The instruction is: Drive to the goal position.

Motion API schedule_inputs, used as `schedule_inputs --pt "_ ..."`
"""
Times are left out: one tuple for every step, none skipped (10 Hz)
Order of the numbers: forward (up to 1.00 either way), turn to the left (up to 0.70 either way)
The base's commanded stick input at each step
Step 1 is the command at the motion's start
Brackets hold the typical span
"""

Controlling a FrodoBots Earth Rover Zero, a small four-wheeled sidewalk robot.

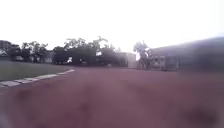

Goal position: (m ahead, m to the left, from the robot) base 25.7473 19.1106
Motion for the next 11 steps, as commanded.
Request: schedule_inputs --pt "0.7 0.0" --pt "0.7 0.0" --pt "0.7 0.0" --pt "0.7 0.0" --pt "0.7 0.0" --pt "0.7 0.01" --pt "0.7 0.02" --pt "0.7 0.02" --pt "0.7 0.02" --pt "0.7 0.02" --pt "0.7 0.02"
